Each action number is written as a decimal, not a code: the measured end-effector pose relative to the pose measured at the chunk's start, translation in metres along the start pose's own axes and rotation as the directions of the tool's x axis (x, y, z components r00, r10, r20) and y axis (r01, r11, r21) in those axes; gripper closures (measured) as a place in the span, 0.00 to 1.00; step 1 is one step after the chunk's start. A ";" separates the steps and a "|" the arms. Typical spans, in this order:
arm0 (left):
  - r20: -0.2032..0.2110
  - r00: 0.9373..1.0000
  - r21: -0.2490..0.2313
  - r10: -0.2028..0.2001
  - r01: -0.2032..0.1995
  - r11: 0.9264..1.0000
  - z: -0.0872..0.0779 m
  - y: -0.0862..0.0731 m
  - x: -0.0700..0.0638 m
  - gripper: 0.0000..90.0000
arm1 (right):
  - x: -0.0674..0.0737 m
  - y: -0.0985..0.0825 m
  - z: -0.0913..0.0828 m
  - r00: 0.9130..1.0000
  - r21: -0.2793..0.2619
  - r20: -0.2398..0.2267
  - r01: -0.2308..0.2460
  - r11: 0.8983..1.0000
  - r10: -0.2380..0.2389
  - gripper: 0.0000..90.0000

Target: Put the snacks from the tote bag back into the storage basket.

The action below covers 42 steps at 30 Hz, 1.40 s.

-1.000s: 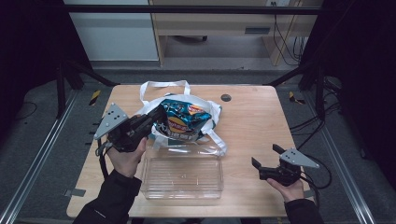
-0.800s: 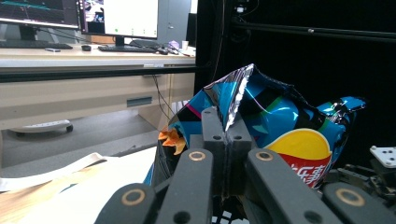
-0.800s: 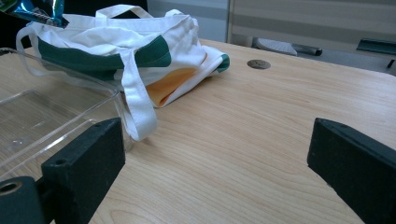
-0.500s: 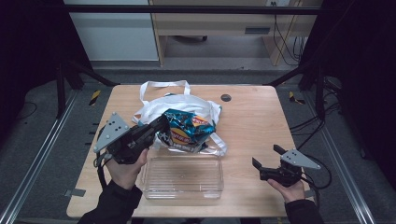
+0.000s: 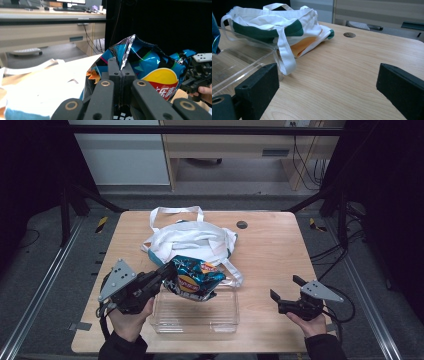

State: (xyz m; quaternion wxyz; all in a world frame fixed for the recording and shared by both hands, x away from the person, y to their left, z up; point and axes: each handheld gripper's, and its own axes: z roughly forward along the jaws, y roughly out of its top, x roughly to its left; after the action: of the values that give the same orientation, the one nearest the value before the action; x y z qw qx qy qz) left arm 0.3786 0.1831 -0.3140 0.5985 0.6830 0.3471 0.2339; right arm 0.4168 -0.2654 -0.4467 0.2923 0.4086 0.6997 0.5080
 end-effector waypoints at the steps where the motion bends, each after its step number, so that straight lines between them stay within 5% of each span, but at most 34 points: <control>1: 0.001 1.000 0.006 -0.006 0.006 1.000 0.000 -0.002 0.000 1.00 | 0.000 0.000 0.000 1.000 -0.001 0.000 0.000 1.000 0.000 0.05; 19: -0.015 1.000 0.135 -0.027 0.029 0.990 0.018 -0.039 -0.003 1.00 | 0.001 0.000 -0.002 1.000 -0.004 0.001 0.006 1.000 -0.006 0.06; 42: -0.109 0.994 0.189 -0.024 0.045 0.981 0.027 -0.055 0.012 0.99 | 0.002 0.000 -0.002 1.000 -0.001 0.001 0.005 1.000 -0.005 0.06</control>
State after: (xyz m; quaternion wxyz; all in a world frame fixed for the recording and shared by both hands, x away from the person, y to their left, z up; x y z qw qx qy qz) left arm 0.3954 0.1766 -0.3742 0.5148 0.7179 0.4112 0.2251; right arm 0.4145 -0.2649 -0.4460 0.2942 0.4069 0.7004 0.5073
